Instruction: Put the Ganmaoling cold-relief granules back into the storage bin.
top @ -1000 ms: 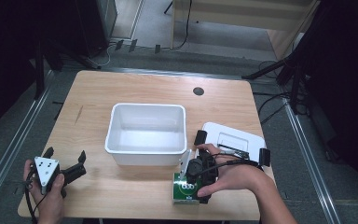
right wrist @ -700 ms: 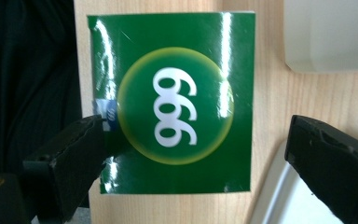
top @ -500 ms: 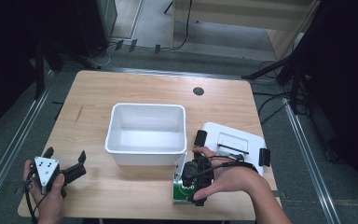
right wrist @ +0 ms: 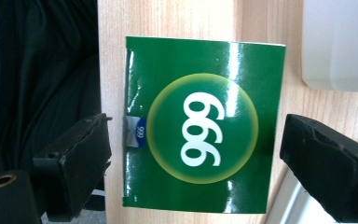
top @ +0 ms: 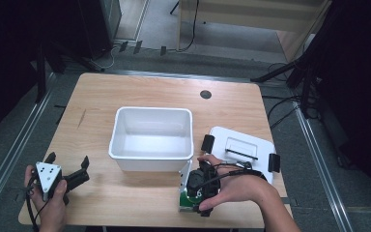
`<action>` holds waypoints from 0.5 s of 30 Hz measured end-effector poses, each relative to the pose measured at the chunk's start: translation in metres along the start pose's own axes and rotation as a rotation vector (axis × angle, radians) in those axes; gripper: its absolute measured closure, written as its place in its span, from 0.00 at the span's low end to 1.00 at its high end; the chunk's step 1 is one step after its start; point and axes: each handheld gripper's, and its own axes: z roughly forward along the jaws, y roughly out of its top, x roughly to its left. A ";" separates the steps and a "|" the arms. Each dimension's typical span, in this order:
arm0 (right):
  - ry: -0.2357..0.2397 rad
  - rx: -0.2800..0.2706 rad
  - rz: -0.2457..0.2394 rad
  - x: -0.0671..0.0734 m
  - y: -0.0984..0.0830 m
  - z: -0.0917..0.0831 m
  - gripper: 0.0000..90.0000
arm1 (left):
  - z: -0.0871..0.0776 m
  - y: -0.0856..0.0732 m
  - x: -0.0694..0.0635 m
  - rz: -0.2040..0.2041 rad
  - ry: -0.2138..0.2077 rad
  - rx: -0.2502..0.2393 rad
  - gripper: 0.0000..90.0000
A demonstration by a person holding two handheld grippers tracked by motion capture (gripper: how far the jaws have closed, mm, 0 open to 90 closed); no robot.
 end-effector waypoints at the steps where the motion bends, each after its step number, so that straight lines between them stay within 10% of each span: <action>1: -0.001 0.013 0.012 0.001 0.000 0.000 0.08 | 0.000 0.000 0.000 0.000 0.000 -0.001 0.00; 15: -0.029 0.054 0.022 0.001 -0.003 0.016 0.14 | 0.000 0.000 0.000 0.000 -0.001 0.002 0.00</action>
